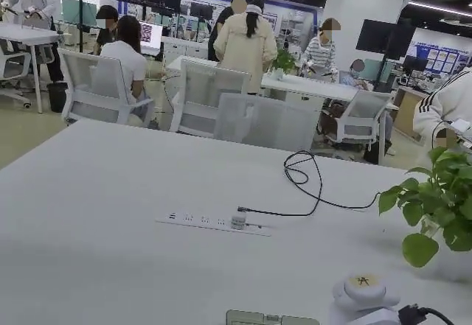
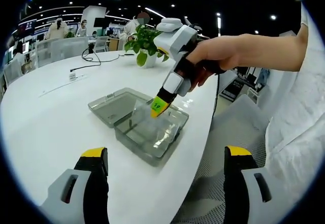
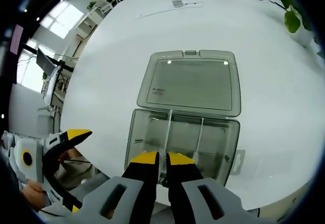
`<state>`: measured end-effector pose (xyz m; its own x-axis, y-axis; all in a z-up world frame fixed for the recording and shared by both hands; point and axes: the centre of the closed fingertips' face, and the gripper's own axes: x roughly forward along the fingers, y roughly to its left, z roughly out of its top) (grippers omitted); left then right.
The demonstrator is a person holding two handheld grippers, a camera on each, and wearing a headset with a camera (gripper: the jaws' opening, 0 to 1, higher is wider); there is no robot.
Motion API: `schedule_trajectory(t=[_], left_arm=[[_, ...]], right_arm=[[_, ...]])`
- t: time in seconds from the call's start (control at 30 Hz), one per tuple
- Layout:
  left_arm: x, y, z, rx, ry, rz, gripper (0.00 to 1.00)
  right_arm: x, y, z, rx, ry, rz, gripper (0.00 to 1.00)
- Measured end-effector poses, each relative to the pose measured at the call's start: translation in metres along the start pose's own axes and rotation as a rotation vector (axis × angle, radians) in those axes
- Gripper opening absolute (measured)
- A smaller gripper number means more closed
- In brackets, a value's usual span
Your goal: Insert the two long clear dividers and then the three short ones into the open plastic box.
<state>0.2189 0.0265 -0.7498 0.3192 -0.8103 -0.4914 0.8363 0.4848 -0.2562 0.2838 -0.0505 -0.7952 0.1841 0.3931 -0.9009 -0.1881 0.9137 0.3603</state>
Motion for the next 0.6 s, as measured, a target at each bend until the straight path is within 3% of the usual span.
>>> schedule_trajectory(t=[0.23, 0.6], left_arm=[[-0.0009, 0.0006, -0.0001, -0.005, -0.002, 0.002, 0.97], [-0.0011, 0.0005, -0.0028, -0.011, -0.001, 0.005, 0.97]], right_arm=[[0.0009, 0.0005, -0.0003, -0.033, 0.001, -0.019, 0.07], [0.0014, 0.0046, 0.0013, -0.148, 0.024, -0.071, 0.07]])
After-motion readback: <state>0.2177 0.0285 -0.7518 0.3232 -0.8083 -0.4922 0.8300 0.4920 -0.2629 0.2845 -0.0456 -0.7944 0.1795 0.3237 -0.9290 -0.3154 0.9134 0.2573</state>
